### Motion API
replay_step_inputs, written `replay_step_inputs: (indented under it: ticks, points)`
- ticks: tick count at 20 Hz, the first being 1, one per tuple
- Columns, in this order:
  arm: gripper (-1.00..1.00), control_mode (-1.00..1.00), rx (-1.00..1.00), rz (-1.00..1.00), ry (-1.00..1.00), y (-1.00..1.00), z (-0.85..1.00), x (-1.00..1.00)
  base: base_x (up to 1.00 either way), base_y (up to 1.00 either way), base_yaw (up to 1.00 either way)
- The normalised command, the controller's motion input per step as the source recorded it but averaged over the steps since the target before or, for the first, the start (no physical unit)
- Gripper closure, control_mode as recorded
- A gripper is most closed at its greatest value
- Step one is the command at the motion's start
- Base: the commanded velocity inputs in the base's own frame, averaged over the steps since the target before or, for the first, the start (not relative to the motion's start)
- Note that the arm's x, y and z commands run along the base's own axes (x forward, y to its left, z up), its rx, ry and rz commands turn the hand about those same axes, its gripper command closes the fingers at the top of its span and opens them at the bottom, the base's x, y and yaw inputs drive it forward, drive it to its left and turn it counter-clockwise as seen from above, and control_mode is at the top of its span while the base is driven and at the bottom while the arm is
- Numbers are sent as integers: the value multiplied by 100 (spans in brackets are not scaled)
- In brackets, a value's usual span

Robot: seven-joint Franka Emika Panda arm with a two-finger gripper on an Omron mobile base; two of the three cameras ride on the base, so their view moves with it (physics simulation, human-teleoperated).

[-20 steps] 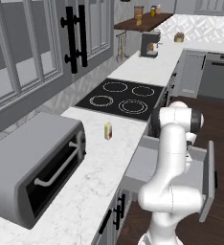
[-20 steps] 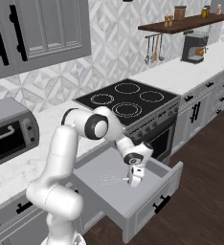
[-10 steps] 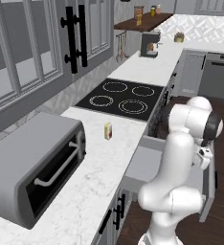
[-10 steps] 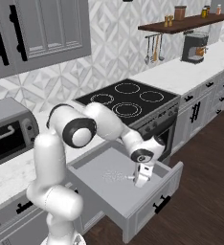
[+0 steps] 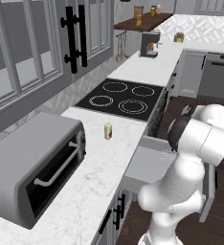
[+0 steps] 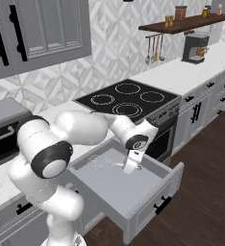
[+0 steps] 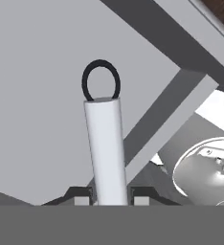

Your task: Pick the whisk from the drawer and place it on the counter.

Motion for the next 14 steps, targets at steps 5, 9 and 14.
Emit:
replay_step_inputs:
  ticks: [5, 9, 14]
  points:
    - [100, -100, -1, 0, 16, 100, 86, -4, 0, 0, 0]
    - [100, -100, -3, 10, 11, 100, 79, -6, 0, 0, 0]
    - [100, -100, -7, 17, 8, 100, 16, -4, 0, 0, 0]
